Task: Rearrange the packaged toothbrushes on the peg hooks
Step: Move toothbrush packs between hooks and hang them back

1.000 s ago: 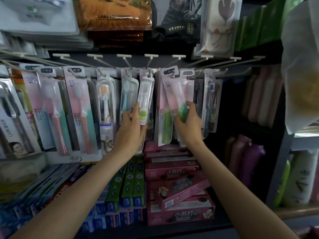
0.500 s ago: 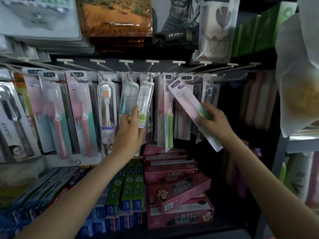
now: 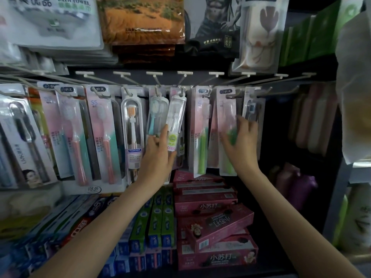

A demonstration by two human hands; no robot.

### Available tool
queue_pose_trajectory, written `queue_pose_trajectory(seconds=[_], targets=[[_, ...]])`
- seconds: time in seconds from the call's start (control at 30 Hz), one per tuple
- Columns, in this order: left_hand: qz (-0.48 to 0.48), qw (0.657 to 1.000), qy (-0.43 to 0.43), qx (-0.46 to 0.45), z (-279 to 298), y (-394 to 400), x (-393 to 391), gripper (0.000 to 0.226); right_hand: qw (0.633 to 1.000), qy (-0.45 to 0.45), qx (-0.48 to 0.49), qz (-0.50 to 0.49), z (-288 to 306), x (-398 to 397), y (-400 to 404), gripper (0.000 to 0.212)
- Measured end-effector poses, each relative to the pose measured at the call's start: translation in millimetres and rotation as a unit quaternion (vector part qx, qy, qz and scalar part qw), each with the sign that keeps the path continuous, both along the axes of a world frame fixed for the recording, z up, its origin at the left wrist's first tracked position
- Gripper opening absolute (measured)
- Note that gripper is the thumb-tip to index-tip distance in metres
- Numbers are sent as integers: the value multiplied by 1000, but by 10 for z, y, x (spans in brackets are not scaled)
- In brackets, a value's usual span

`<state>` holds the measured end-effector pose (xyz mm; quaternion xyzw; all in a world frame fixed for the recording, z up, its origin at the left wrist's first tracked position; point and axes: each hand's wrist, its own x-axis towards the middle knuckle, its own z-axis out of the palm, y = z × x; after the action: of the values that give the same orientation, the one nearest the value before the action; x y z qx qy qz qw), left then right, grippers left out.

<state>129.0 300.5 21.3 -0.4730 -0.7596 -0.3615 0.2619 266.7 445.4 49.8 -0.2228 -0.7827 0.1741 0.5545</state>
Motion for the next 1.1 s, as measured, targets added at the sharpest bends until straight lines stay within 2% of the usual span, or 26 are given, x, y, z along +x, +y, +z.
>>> queue_pose_trajectory(seconds=[0.1, 0.17, 0.27, 0.5, 0.57, 0.63, 0.73, 0.9, 0.97, 1.1], targets=[[5, 1000, 8, 9, -9, -3, -28, 74, 998, -36, 23, 50, -9, -242, -158, 53], [8, 1000, 9, 12, -9, -4, -41, 74, 994, -64, -44, 78, -47, -425, -176, 62], [10, 1000, 15, 10, -3, -15, -54, 73, 981, -49, -158, 98, -145, -621, -164, 70], [5, 1000, 12, 13, 4, -38, -63, 73, 970, -5, -225, 96, -229, -601, -241, 73], [3, 1000, 15, 15, -6, -38, -71, 74, 973, 39, -201, 110, -253, -453, -236, 71], [4, 1000, 19, 20, -12, -30, -78, 74, 983, 70, -128, 109, -239, -281, -206, 65], [3, 999, 21, 29, -37, 11, -87, 74, 999, 0, -4, 49, -119, -24, -66, 62], [6, 999, 14, 36, -65, 83, -80, 72, 987, -116, 100, 50, 45, 248, 161, 66], [9, 999, 16, 34, -61, 93, -75, 72, 986, -116, 102, 56, 14, 260, 175, 66], [4, 1000, 12, 27, -61, 78, -82, 73, 996, -2, 25, 81, -116, 213, 149, 64]])
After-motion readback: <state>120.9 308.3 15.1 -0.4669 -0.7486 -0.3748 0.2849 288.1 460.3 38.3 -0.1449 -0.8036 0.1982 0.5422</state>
